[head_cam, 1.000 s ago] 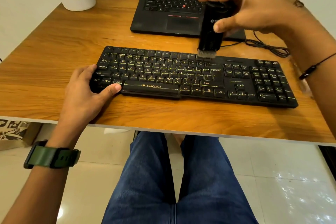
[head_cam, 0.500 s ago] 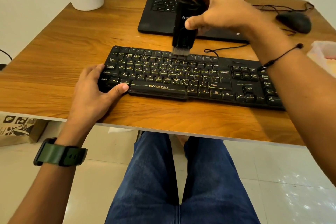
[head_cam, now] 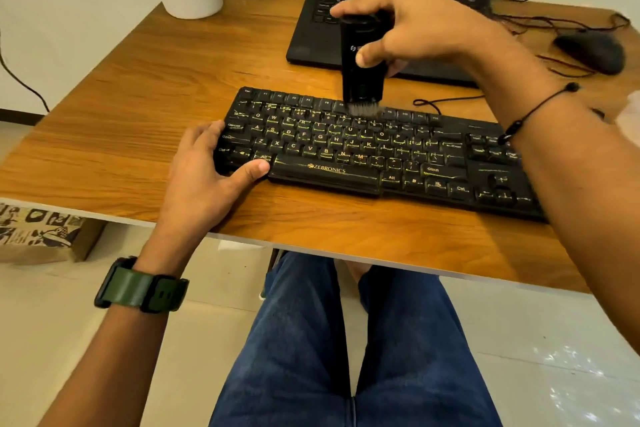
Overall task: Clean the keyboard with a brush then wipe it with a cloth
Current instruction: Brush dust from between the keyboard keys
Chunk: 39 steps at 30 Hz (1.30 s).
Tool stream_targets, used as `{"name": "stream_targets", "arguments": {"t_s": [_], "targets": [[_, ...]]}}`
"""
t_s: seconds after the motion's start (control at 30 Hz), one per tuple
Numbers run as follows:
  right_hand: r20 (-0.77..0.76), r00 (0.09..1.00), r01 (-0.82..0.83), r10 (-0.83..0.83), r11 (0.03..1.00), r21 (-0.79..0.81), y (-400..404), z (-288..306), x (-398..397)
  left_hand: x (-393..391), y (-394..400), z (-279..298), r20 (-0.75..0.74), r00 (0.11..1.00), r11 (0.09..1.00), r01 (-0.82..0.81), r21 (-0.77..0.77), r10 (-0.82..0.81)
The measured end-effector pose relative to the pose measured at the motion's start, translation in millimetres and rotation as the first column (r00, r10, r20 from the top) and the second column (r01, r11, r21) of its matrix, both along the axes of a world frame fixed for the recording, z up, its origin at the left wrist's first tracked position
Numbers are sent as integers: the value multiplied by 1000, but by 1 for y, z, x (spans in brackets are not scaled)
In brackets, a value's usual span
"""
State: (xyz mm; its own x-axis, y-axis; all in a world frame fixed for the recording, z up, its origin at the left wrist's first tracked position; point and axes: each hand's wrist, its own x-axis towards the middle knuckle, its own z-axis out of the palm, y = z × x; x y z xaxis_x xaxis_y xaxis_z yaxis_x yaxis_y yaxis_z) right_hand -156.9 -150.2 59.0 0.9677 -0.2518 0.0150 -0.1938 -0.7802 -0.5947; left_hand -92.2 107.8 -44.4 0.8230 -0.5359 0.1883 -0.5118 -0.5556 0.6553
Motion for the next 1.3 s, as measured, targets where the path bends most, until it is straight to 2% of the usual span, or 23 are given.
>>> {"name": "stream_targets", "arguments": {"t_s": [0.3,0.8,1.03,1.2,1.3], "targets": [[121,992,-30,22,998,63,36,-10,41,2,2,-1,-26,1000,1000,12,-12,-12],[215,976,-68,39,989,131,74,-22,89,4,1,-2,-58,998,1000,19,-21,-20],[352,935,-75,-53,937,340,81,-29,87,4,2,-1,-64,998,1000,22,-22,-23],[323,946,-117,12,945,306,87,-26,82,5,2,-3,-65,998,999,27,-25,-28],[266,961,-127,79,978,168,92,-25,83,5,2,-2,-70,997,999,27,-29,-29]]}}
